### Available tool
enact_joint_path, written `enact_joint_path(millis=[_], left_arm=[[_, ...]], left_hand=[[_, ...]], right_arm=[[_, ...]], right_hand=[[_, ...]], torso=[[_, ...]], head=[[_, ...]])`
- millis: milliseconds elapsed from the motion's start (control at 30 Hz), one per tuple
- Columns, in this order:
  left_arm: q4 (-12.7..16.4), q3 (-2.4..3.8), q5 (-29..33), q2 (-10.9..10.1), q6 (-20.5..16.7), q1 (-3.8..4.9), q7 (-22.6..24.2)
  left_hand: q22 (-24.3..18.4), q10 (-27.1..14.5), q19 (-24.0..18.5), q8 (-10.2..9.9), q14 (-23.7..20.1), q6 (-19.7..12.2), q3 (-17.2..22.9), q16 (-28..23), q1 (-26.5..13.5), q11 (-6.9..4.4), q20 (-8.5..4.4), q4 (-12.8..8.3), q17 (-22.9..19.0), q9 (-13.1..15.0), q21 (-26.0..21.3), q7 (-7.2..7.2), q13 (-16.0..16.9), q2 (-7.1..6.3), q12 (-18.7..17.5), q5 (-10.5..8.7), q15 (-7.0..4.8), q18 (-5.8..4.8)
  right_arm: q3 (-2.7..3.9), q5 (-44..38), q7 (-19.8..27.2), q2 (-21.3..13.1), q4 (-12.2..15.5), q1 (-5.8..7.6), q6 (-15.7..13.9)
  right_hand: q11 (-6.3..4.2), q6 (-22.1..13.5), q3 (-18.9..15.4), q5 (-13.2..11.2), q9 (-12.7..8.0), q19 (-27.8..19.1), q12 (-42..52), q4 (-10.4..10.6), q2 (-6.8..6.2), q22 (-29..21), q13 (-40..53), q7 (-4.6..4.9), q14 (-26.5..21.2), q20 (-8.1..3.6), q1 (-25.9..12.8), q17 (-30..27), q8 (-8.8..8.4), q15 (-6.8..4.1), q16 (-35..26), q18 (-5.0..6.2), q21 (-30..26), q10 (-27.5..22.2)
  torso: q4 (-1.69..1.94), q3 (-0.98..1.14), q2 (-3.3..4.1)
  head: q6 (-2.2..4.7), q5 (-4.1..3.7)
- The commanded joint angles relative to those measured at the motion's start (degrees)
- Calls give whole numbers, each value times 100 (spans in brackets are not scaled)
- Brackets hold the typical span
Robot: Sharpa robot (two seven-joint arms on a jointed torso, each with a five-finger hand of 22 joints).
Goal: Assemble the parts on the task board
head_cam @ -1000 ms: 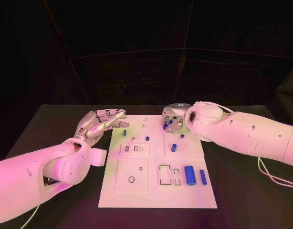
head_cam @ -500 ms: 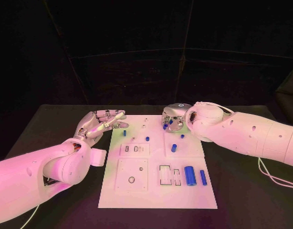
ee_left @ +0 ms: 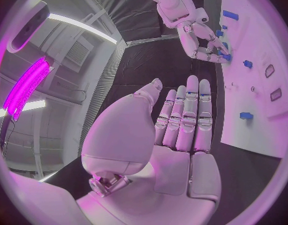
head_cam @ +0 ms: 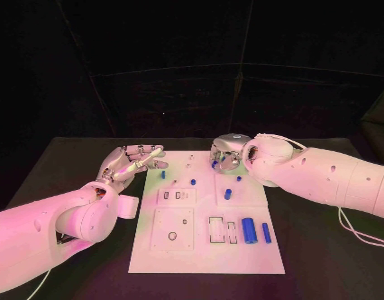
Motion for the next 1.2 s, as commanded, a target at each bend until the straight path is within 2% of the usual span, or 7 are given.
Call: enact_joint_path(millis=[33,167,333,600,767,900,1200], left_arm=[[8,5,-30,-2,65,10,3],[12,5,-29,-6,66,10,-1],[13,5,-29,-10,71,10,-4],[13,5,-29,4,86,11,-10],[8,5,-29,10,92,14,-10],[20,6,-29,1,95,19,-10],[27,6,-29,-2,101,24,-13]], left_hand=[[-9,22,41,-39,28,-6,-2,-41,-55,24,-4,-23,10,-7,-4,31,-8,-3,-26,15,1,76],[-11,22,42,-42,29,-7,1,-44,-54,25,-4,-27,11,-7,-5,31,-8,-2,-30,16,1,76],[-11,21,42,-43,29,-7,2,-46,-52,25,-4,-29,12,-7,-6,31,-8,0,-32,16,1,76],[-18,23,45,-57,34,-5,18,-62,-32,24,-3,-57,19,-5,-10,31,-6,1,-51,18,1,76],[-18,23,45,-57,34,-5,18,-62,-32,24,-3,-57,19,-5,-10,31,-6,1,-51,18,1,76],[-20,25,46,-61,35,-4,22,-68,-26,24,-3,-66,21,-4,-12,32,-5,0,-57,18,1,77],[-20,25,46,-61,35,-4,22,-68,-26,24,-3,-66,21,-4,-12,32,-5,0,-57,18,1,77]], right_arm=[[5,52,35,0,64,12,-528],[7,61,48,39,89,12,-743],[8,115,119,170,7,13,-1097],[9,147,185,573,-431,14,-1443],[9,203,256,790,-675,14,-1401],[9,258,275,944,-859,14,-1283],[8,206,236,1120,-1094,14,-928]], right_hand=[[-145,20,62,41,-12,44,1,-15,83,51,27,19,119,1,128,46,-14,-34,60,-81,41,171],[-128,4,142,101,-21,54,-30,-33,17,120,28,38,100,6,123,92,-48,-23,140,-90,101,152],[-84,-60,255,383,-43,38,-108,-42,-102,182,8,81,73,32,79,153,-114,12,246,-95,165,64],[-75,-68,269,427,-47,49,-126,-36,-171,232,5,87,70,45,41,212,-130,20,320,-101,204,52],[-72,-70,265,414,-48,44,-135,-24,-192,237,4,89,67,51,20,219,-136,25,338,-101,211,45],[-71,-72,261,396,-48,45,-141,-16,-204,248,2,90,66,55,7,229,-140,28,354,-103,219,39],[-69,-73,237,370,-49,42,-150,12,-232,262,1,91,58,63,-33,236,-147,33,378,-104,229,36]], torso=[[2,-9,3],[7,-7,8],[9,-12,7],[30,-13,11],[26,-13,19],[3,-2,34],[8,-8,40]], head=[[4,12],[7,36],[8,61],[28,75],[27,90],[25,110],[10,102]])
